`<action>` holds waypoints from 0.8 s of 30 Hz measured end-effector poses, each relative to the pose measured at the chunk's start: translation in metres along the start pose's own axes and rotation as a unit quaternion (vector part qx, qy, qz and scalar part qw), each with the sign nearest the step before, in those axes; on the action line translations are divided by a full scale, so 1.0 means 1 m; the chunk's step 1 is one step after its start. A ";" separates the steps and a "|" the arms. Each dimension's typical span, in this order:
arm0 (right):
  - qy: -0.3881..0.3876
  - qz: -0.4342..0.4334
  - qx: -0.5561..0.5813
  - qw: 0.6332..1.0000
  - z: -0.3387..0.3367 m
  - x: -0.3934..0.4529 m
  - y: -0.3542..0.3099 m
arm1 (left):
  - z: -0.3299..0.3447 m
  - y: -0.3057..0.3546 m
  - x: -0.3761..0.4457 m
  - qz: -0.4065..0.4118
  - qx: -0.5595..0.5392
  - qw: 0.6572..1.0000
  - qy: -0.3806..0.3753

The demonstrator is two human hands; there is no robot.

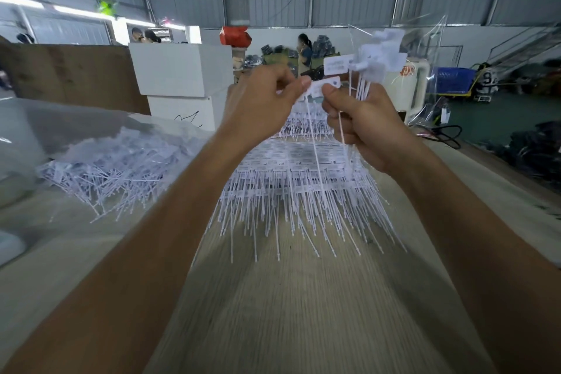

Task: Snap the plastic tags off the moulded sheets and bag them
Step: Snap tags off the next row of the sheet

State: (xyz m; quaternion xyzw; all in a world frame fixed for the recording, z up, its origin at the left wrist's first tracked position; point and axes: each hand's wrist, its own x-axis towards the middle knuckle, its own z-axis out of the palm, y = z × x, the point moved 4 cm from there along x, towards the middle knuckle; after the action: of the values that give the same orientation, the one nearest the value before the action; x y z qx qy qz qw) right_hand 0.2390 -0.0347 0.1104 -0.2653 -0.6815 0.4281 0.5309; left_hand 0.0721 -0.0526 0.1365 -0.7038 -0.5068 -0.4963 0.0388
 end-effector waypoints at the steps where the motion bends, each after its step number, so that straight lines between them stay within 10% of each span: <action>1: -0.001 -0.003 -0.015 1.000 0.001 0.000 0.000 | 0.001 0.001 0.000 0.005 0.018 1.000 0.000; 12: 0.041 -0.053 -0.139 0.988 -0.005 0.001 -0.004 | 0.001 0.005 -0.002 0.010 0.012 1.000 0.007; 24: 0.108 -0.178 -0.312 0.927 0.002 -0.005 -0.009 | 0.008 0.000 -0.001 -0.138 -0.229 0.957 -0.113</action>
State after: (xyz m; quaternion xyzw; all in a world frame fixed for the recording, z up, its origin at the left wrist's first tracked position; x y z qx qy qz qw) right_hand 0.2395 -0.0435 0.1152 -0.3362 -0.7552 0.0607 0.5595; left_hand 0.0778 -0.0486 0.1321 -0.6682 -0.4731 -0.5169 -0.2500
